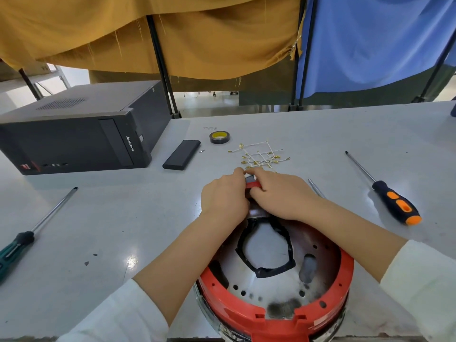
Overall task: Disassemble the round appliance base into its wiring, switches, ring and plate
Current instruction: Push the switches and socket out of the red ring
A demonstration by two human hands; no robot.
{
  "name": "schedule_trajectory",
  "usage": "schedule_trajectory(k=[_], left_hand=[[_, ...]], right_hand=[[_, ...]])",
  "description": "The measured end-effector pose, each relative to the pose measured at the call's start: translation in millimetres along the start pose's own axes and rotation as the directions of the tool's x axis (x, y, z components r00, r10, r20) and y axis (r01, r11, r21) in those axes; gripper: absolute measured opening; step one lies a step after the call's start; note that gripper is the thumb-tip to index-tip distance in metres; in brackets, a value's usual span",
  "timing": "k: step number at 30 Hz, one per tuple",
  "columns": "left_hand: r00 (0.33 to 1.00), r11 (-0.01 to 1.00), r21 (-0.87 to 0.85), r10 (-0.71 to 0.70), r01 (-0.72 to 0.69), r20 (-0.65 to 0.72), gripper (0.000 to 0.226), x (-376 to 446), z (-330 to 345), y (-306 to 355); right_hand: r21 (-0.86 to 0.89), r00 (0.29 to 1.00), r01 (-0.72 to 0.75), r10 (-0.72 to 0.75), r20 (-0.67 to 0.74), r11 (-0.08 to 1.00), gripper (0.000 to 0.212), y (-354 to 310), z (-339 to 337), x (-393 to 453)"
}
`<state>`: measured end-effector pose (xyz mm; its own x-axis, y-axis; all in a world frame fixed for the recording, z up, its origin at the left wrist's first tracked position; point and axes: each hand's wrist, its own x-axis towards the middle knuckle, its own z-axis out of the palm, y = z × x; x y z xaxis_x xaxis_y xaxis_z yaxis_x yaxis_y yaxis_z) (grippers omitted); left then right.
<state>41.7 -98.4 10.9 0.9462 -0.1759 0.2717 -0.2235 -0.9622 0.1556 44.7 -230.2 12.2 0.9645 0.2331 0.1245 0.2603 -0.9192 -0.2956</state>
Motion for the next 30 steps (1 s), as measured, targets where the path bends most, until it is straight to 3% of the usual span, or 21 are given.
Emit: schedule_trajectory(k=[2, 6, 9, 12, 15, 17, 20, 24, 30], left_hand=[[1.000, 1.000, -0.025, 0.002, -0.002, 0.005, 0.054, -0.7, 0.0, -0.7], [0.999, 0.998, -0.061, 0.026, -0.024, 0.024, 0.076, -0.7, 1.6, -3.9], [0.999, 0.997, -0.058, 0.050, -0.049, 0.017, 0.076, -0.1, 3.2, -5.2], [0.999, 0.997, -0.075, 0.031, -0.028, 0.030, 0.062, -0.1, 2.1, -5.5], [0.996, 0.996, -0.054, 0.080, -0.078, 0.030, 0.024, -2.0, -0.2, -6.6], [0.993, 0.994, -0.029, 0.109, -0.108, 0.034, 0.015, -2.3, -0.7, -7.2], [0.991, 0.991, -0.019, 0.130, -0.129, 0.034, 0.014, -2.1, -1.2, -7.9], [0.986, 0.986, -0.031, 0.165, -0.164, 0.033, 0.015, -3.6, -2.1, -8.2], [0.987, 0.988, -0.027, 0.156, -0.155, 0.042, 0.013, -3.2, -2.3, -6.6]], right_hand=[[0.195, 0.992, -0.113, 0.101, 0.071, 0.974, 0.048, -0.6, -7.6, 5.1], [0.492, 0.981, -0.188, 0.143, 0.127, 0.850, 0.017, 2.4, -19.9, 20.8], [0.583, 0.971, -0.235, 0.166, 0.171, 0.777, 0.022, 4.9, -24.4, 27.3], [0.649, 0.970, -0.243, 0.186, 0.157, 0.721, 0.009, 12.1, -31.0, 33.1], [0.539, 0.959, -0.285, 0.232, 0.165, 0.793, 0.015, 29.5, -39.5, 37.6], [0.376, 0.943, -0.307, 0.227, 0.242, 0.874, 0.024, 41.0, -41.4, 39.2], [0.163, 0.902, -0.314, 0.240, 0.360, 0.935, 0.033, 50.8, -35.8, 41.5], [-0.045, 0.913, -0.203, 0.205, 0.353, 0.978, 0.041, 54.5, -23.2, 47.7], [-0.112, 0.952, -0.140, 0.165, 0.258, 0.984, 0.042, 57.6, -14.5, 55.2]])
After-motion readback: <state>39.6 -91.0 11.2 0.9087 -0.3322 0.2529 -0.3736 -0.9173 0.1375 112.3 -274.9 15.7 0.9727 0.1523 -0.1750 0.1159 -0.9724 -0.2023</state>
